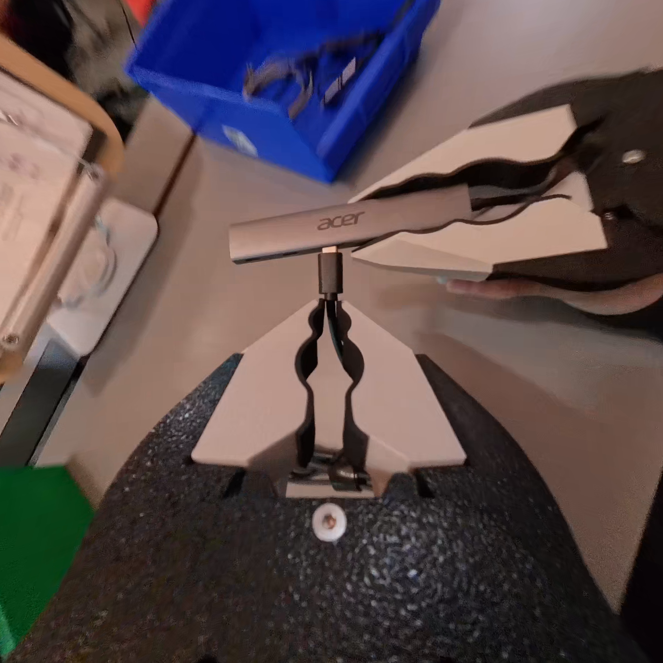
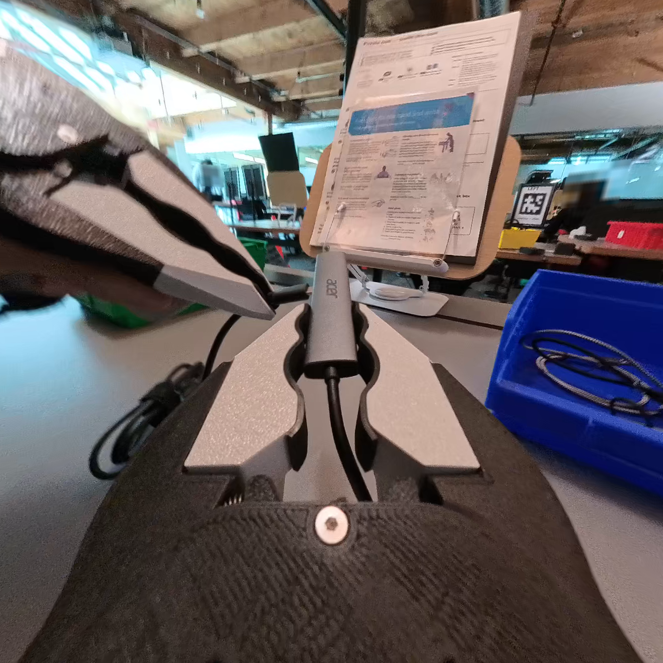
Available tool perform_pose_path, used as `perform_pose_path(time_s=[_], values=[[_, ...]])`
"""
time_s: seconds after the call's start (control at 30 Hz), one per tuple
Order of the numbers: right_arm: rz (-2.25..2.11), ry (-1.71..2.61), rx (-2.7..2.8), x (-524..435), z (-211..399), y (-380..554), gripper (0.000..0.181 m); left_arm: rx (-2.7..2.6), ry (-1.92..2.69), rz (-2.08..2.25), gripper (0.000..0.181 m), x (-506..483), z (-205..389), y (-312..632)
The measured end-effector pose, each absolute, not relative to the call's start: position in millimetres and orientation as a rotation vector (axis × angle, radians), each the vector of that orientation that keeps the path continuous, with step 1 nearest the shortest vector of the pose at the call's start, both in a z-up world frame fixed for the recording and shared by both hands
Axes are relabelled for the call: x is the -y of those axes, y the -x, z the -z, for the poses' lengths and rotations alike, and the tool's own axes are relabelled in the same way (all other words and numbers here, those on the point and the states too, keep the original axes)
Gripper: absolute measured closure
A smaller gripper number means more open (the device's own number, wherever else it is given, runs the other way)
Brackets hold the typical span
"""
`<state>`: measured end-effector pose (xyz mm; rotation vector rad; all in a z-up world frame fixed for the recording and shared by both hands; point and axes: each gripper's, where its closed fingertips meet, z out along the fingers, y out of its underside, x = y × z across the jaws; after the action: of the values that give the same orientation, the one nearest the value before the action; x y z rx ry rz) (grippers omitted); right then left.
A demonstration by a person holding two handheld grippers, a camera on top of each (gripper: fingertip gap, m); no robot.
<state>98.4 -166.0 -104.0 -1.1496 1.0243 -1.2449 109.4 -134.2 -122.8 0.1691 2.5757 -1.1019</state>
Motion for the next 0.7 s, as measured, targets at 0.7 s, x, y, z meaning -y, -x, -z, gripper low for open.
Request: perform_pose_path(time_s=[0.7], values=[[1.337,1.28,-0.901,148,99,-99,0.16,-2.254,-0.221,1.436,0.178,130,126,-108]])
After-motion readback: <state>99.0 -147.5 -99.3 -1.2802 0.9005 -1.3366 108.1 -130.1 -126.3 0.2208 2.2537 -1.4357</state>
